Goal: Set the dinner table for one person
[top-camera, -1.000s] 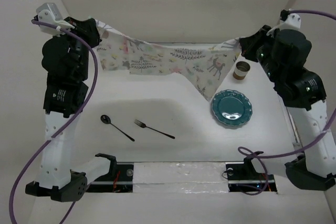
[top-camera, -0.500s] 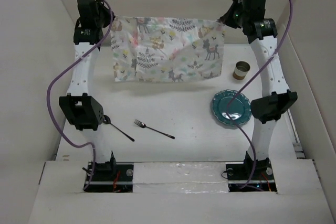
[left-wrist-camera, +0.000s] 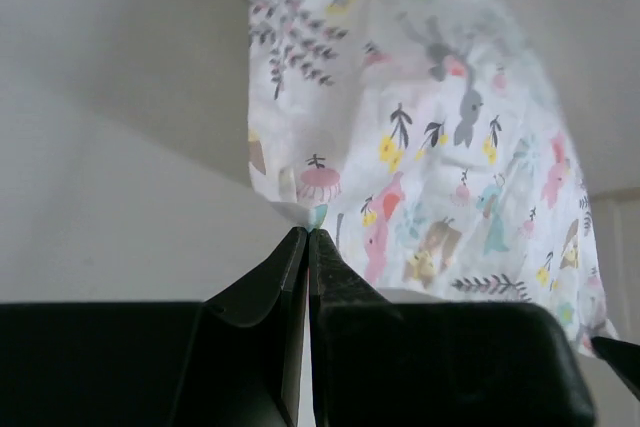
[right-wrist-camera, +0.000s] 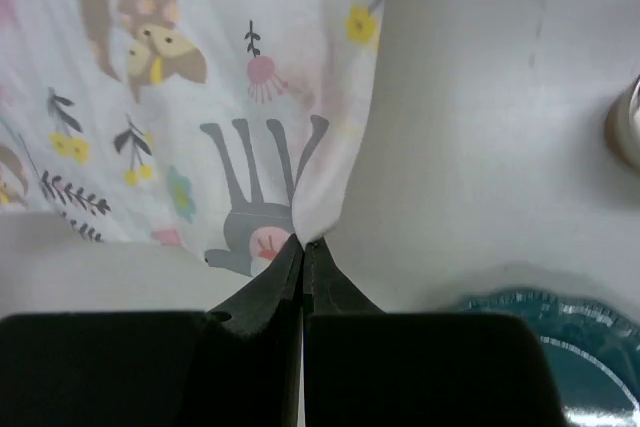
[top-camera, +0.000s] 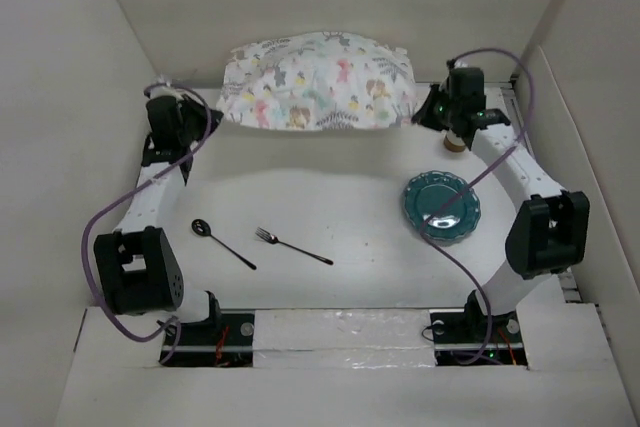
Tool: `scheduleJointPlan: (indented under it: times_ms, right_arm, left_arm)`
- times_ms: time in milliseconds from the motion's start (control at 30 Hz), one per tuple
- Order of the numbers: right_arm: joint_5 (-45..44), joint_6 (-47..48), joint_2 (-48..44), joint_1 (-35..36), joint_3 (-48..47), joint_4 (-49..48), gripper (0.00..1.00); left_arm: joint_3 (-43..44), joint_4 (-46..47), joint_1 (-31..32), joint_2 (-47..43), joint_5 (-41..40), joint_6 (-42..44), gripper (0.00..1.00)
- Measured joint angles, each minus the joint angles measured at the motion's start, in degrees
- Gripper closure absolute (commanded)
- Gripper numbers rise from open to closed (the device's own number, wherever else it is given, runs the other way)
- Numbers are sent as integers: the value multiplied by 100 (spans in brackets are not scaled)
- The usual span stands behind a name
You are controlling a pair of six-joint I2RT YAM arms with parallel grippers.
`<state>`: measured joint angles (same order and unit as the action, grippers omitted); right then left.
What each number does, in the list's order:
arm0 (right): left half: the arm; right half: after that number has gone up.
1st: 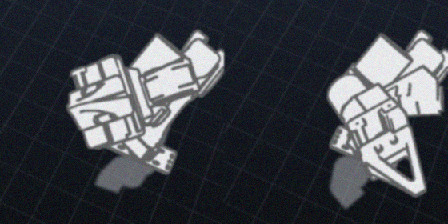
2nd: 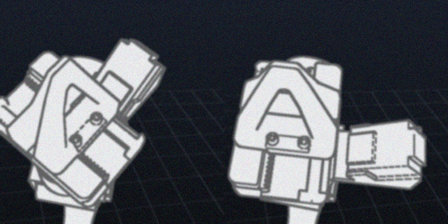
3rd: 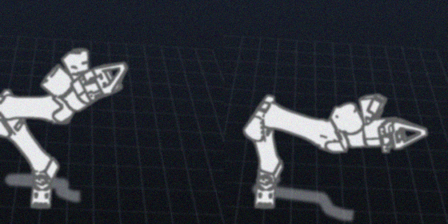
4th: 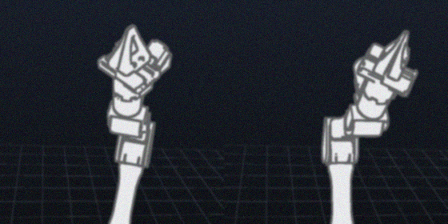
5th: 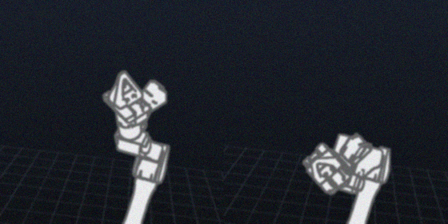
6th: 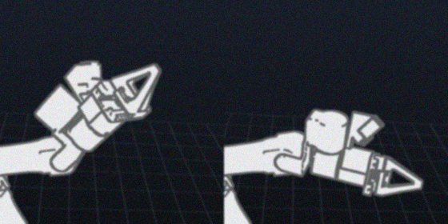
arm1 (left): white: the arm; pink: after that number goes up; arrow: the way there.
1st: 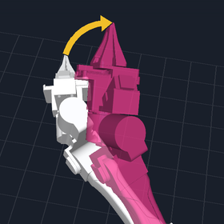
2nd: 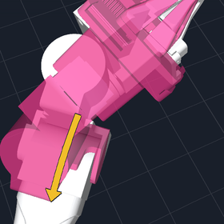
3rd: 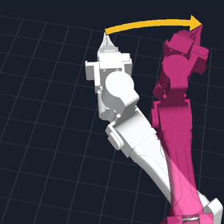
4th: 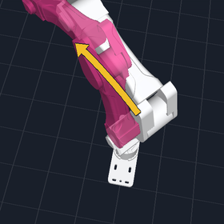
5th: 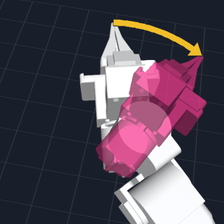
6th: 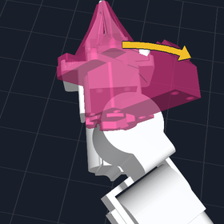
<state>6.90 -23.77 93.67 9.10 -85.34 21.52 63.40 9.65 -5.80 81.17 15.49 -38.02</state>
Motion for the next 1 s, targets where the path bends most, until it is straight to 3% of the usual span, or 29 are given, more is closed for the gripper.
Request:
scheduleJointPlan:
  times_ms: [133, 233, 467, 667, 1000]
  right_arm:
    - [205, 4, 527, 63, 1276, -90, 100]
    - [219, 9, 876, 118, 1628, -52, 100]
    - [236, 44, 511, 186, 2337, -256, 100]
    - [238, 111, -260, 192, 3106, -264, 98]
    - [240, 114, -634, 369, 3571, -245, 96]
  left_arm:
    - [-1482, 225, -44, 400, 225, -9, 100]
    - [-1921, 120, -50, 761, 273, 20, 100]
    - [-2031, 125, -59, 780, 177, 223, 100]
    - [-2236, -293, -59, 175, -227, 372, 100]
    - [-2577, -901, -68, -138, -551, 450, 100]
